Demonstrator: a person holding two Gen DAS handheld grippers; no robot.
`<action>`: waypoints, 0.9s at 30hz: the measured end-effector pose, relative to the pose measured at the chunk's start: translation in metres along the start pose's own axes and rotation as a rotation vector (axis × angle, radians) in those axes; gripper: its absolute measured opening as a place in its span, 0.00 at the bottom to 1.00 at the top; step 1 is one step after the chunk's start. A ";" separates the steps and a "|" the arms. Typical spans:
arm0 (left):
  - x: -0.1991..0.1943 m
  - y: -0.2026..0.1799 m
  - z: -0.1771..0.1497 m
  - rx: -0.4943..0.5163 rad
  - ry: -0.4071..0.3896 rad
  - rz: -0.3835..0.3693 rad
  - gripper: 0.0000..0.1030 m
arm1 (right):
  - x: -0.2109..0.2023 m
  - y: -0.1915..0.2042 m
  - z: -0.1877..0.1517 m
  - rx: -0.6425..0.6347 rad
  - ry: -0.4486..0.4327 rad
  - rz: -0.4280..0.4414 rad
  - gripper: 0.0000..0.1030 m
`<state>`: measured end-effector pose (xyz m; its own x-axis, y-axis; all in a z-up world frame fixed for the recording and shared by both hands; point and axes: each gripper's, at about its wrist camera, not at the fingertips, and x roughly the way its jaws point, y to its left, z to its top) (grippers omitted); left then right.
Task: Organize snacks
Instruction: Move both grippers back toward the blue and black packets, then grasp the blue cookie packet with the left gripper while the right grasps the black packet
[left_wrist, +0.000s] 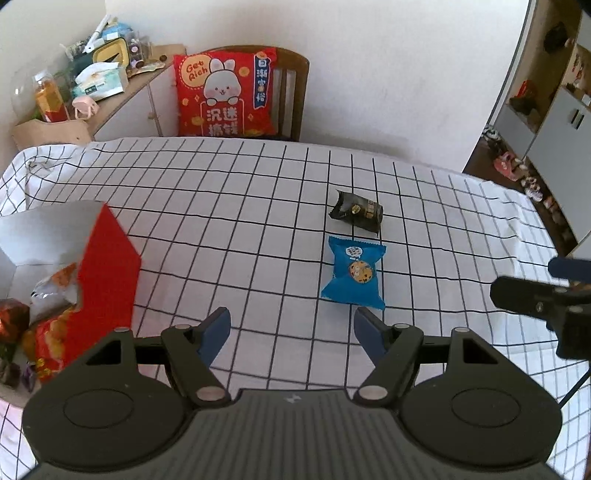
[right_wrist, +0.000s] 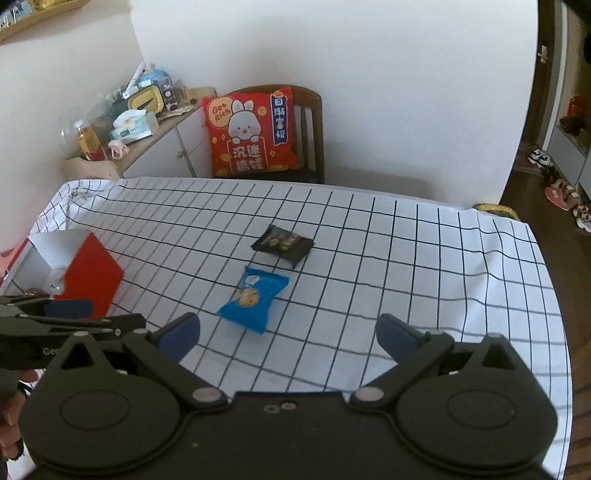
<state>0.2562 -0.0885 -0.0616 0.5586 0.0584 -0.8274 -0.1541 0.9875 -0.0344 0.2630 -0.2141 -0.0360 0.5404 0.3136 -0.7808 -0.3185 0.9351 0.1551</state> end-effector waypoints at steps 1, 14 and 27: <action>0.006 -0.004 0.002 0.004 0.006 0.004 0.71 | 0.006 -0.005 0.004 -0.010 0.006 -0.003 0.99; 0.067 -0.039 0.030 0.034 0.079 0.015 0.71 | 0.087 -0.022 0.057 -0.167 0.091 0.072 0.95; 0.117 -0.062 0.039 0.044 0.132 0.035 0.71 | 0.170 -0.015 0.091 -0.313 0.156 0.136 0.88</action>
<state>0.3629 -0.1374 -0.1338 0.4409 0.0756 -0.8944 -0.1336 0.9909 0.0179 0.4308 -0.1600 -0.1161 0.3590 0.3803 -0.8523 -0.6153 0.7831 0.0902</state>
